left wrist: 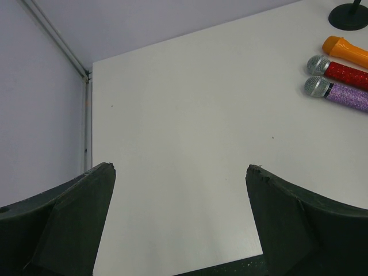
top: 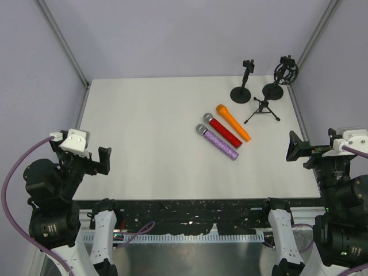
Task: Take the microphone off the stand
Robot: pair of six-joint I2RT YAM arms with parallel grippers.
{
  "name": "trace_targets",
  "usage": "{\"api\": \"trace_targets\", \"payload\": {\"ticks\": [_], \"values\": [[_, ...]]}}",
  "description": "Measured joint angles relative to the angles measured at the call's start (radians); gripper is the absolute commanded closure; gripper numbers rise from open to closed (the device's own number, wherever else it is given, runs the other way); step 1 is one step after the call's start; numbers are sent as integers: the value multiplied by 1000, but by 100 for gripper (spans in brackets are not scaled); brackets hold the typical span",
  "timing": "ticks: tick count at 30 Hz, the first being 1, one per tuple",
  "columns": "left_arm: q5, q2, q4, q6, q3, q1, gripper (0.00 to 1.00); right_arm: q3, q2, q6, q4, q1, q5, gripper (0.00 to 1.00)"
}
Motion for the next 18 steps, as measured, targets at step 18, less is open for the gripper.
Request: {"api": "trace_targets", "payload": {"ticks": [18], "values": [[5, 10, -19, -1, 32, 0, 1, 27, 13, 11, -19, 0, 8, 5]]}}
